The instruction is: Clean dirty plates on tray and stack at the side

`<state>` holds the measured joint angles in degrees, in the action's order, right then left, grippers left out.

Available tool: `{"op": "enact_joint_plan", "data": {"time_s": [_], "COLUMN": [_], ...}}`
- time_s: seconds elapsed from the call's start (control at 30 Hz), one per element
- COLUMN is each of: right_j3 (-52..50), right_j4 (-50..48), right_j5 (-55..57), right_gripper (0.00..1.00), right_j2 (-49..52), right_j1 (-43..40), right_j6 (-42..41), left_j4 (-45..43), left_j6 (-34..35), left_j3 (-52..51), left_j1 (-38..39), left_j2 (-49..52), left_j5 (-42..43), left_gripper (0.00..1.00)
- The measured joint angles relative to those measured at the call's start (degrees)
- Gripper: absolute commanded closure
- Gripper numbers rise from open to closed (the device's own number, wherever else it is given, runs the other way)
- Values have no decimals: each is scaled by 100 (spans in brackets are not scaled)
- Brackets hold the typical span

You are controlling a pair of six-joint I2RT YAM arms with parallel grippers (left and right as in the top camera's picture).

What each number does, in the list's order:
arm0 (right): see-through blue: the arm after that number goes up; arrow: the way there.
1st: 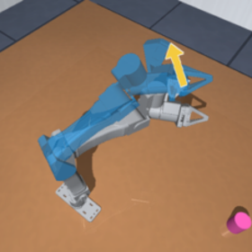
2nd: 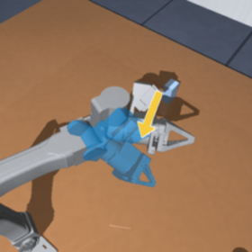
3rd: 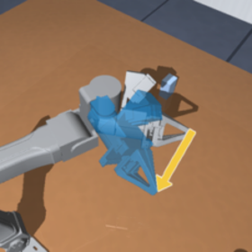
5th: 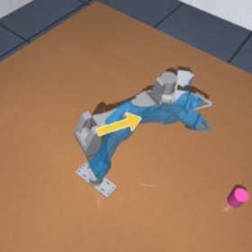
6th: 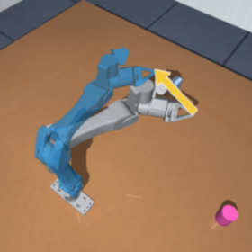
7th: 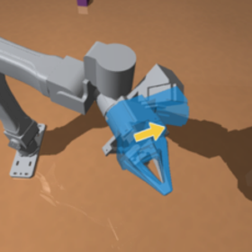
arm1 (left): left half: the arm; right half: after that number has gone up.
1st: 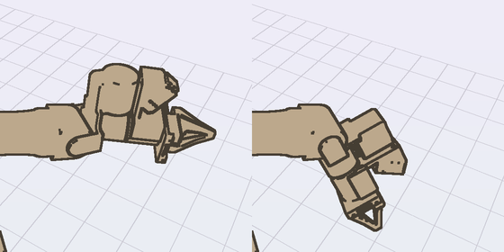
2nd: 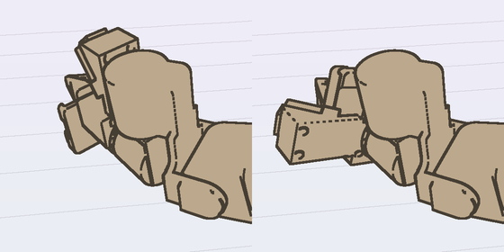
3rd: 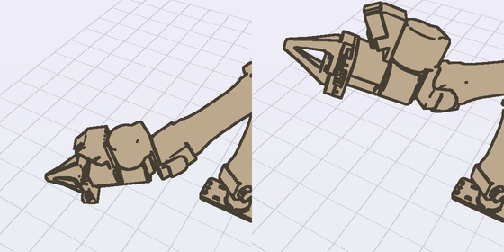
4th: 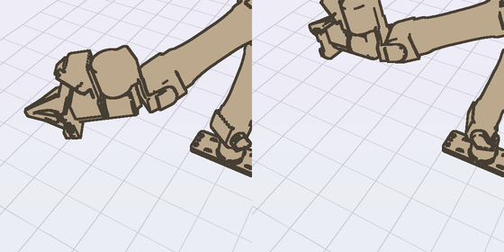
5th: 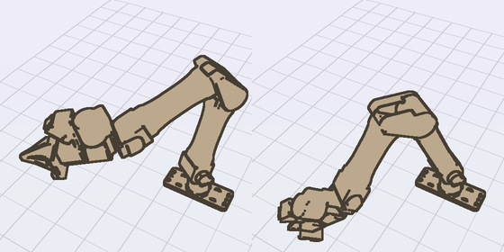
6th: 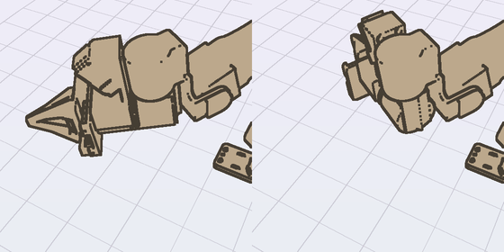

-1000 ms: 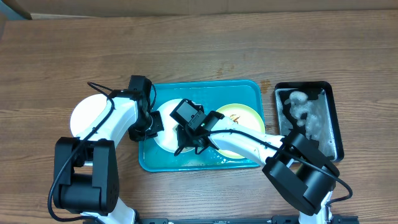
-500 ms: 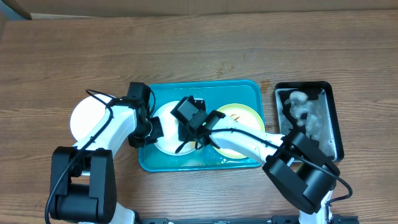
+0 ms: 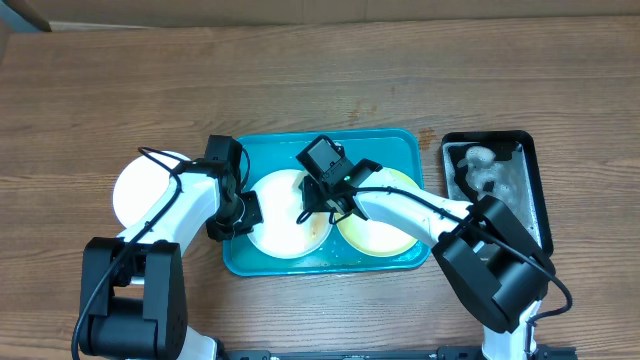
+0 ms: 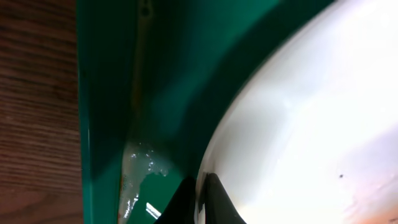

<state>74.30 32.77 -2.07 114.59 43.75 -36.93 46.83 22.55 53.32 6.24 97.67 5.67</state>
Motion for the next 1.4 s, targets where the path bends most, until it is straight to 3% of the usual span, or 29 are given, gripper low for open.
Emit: {"op": "enact_joint_plan", "data": {"time_s": [0.5,0.73,1.17,1.4], "right_j3": [31,20,28,-7], "right_j4": [1158,1047,1010,295], "right_j5": [-1545,-1764,-68,741], "right_gripper": [96,96,96,91], "right_j2": [-52,-50,-118,-90], "right_j1": [365,721,726,260], "right_j6": [227,247,243,302], "left_j4": [-42,-39,-66,-81], "left_j6": [-2,-20,7,107], "left_j3": [-57,-85,-120,-120], "left_j1": [-2,-2,2,0], "left_j2": [-24,-28,-17,-4], "left_j5": [122,251,535,603], "left_gripper": [96,96,96,96]}}
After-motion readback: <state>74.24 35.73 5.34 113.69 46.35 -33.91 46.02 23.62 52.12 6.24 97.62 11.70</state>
